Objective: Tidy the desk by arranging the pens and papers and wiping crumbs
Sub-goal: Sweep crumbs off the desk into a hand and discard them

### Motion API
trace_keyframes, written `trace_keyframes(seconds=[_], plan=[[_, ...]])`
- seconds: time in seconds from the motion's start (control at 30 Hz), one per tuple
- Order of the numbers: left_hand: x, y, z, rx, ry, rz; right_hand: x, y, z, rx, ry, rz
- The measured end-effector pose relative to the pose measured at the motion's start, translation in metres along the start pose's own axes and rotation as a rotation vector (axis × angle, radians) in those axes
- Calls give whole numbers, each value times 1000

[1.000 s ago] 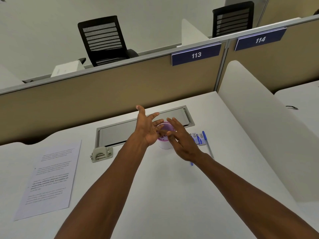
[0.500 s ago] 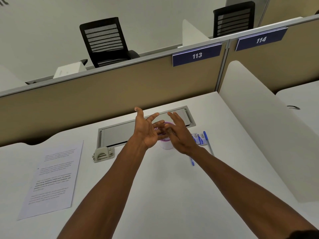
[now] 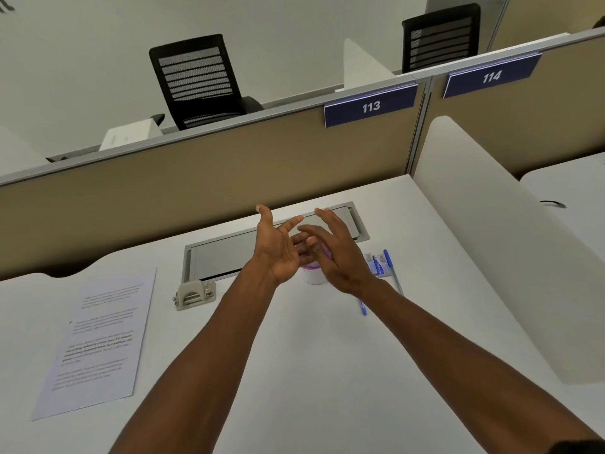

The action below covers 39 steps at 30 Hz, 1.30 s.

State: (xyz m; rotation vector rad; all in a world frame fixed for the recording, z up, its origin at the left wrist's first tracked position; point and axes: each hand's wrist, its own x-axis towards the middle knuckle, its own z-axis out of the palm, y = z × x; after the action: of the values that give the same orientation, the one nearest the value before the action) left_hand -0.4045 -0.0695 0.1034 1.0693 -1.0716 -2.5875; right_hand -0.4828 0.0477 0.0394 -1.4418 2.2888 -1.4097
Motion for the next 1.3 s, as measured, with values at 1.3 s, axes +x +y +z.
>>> trace_keyframes(seconds=[1.3], plan=[[3, 3, 15, 349, 23, 7, 32, -3, -20, 224, -49, 59]])
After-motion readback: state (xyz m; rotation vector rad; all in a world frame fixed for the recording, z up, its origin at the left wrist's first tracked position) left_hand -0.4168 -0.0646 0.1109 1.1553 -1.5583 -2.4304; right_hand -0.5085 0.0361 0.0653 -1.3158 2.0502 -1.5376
